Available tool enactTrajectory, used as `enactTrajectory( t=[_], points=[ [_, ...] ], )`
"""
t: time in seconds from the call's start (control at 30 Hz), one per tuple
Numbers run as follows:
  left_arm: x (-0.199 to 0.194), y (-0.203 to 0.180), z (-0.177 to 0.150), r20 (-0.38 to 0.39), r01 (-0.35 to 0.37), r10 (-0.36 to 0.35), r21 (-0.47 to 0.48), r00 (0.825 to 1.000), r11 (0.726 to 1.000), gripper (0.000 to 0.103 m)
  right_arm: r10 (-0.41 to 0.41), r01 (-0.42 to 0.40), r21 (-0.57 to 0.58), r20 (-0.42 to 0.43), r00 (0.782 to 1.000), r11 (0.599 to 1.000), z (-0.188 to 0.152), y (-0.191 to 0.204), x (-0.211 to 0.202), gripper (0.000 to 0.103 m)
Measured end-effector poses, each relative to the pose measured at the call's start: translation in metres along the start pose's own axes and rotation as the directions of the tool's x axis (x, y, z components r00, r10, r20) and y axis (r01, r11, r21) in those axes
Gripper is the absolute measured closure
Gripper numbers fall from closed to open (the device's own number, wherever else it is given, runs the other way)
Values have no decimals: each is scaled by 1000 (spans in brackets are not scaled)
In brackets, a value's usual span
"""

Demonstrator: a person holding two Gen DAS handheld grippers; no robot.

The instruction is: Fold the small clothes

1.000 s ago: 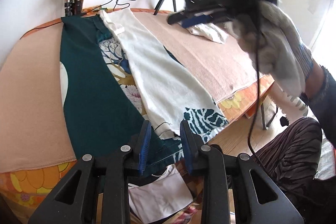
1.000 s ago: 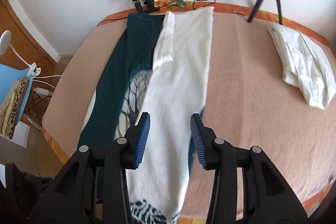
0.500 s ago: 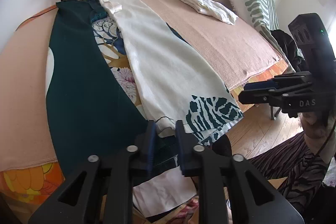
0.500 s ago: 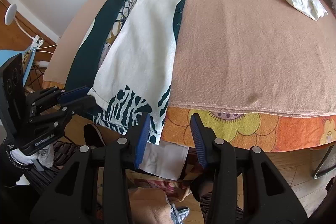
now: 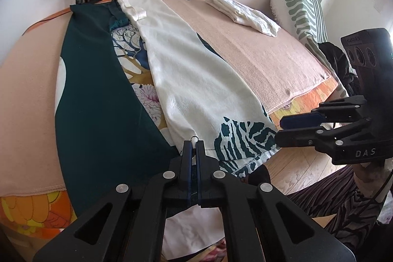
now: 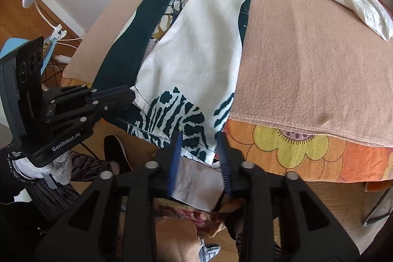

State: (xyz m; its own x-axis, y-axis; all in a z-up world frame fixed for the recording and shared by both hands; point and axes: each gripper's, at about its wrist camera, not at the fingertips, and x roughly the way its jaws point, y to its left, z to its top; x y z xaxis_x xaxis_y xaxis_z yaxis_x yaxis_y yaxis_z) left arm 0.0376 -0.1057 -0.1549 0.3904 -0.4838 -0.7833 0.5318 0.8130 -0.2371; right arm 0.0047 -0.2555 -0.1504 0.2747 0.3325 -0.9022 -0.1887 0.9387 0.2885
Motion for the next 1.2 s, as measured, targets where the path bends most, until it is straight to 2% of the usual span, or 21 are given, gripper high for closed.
enactTrajectory(
  t=[0.03, 0.1, 0.13, 0.17, 0.2, 0.27, 0.43, 0.5, 0.6, 0.67, 0.73, 0.8, 0.83, 0.9, 0.97, 1.03, 1.13, 1.2],
  points=[
    [0, -1, -1, 0, -2, 2, 3, 1000, 1000, 102, -3, 3, 3, 5, 1000, 1000, 0, 0, 0, 48],
    [1, -1, -2, -3, -1, 1, 3, 1000, 1000, 102, -26, 26, 0, -10, 1000, 1000, 0, 0, 5, 48],
    [2, -2, -2, -6, -3, 3, 6, 1000, 1000, 102, -46, 46, -9, -17, 999, 999, 0, 0, 8, 55],
    [2, -2, -2, -5, -1, 1, 5, 1000, 1000, 102, -68, 68, -20, -27, 997, 998, 0, 2, 13, 78],
    [1, -2, -2, -3, 4, -4, 2, 1000, 1000, 102, -84, 82, -29, -43, 996, 996, 0, 3, 17, 91],
    [0, -2, -1, 0, 12, -12, -1, 1000, 1000, 102, -115, 113, -50, -33, 993, 992, 0, 4, 17, 99],
    [-2, -3, -4, -4, 56, -56, -31, 998, 998, 102, -62, 62, -7, 8, 998, 998, -6, -8, -5, 100],
    [2, -10, -8, -19, 52, -52, -6, 998, 999, 102, -44, 44, 5, -1, 999, 999, -9, -13, -5, 100],
    [5, -20, -13, -29, 43, -42, 40, 999, 998, 102, -64, 64, 0, -43, 997, 998, -13, -14, 5, 101],
    [0, -22, -14, -18, 26, -25, 60, 1000, 998, 102, -53, 52, -18, -38, 998, 998, -14, -15, 3, 100],
    [-10, -21, -14, -46, 45, -42, 66, 998, 997, 99, -19, 19, 14, -28, 999, 1000, -15, -21, 0, 100],
    [-28, -18, -15, -9, 5, -5, 77, 1000, 997, 93, 19, -18, 23, -19, 1000, 1000, -17, -25, -6, 100],
    [-40, -12, -15, 21, -14, 12, 66, 1000, 998, 77, 22, -22, 24, -3, 1000, 999, -17, -27, -9, 99],
    [-63, 9, -18, 76, -59, 60, -5, 995, 998, 52, 26, -27, 44, 13, 1000, 999, -17, -31, -13, 90],
    [-80, 34, -26, 89, -71, 79, -91, 993, 993, 54, 49, -51, 69, 20, 999, 996, -18, -36, -14, 81],
    [-85, 57, -36, 53, -69, 78, -156, 996, 985, 54, 91, -91, 91, 0, 996, 992, -18, -38, -10, 81],
    [-77, 83, -50, -21, -73, 70, -253, 997, 965, 54, 63, -61, 86, -13, 998, 994, -14, -36, -4, 81],
    [-67, 93, -58, -43, -37, 24, -323, 999, 946, 54, 50, -49, 88, -13, 999, 995, -10, -35, -2, 81]
  ],
)
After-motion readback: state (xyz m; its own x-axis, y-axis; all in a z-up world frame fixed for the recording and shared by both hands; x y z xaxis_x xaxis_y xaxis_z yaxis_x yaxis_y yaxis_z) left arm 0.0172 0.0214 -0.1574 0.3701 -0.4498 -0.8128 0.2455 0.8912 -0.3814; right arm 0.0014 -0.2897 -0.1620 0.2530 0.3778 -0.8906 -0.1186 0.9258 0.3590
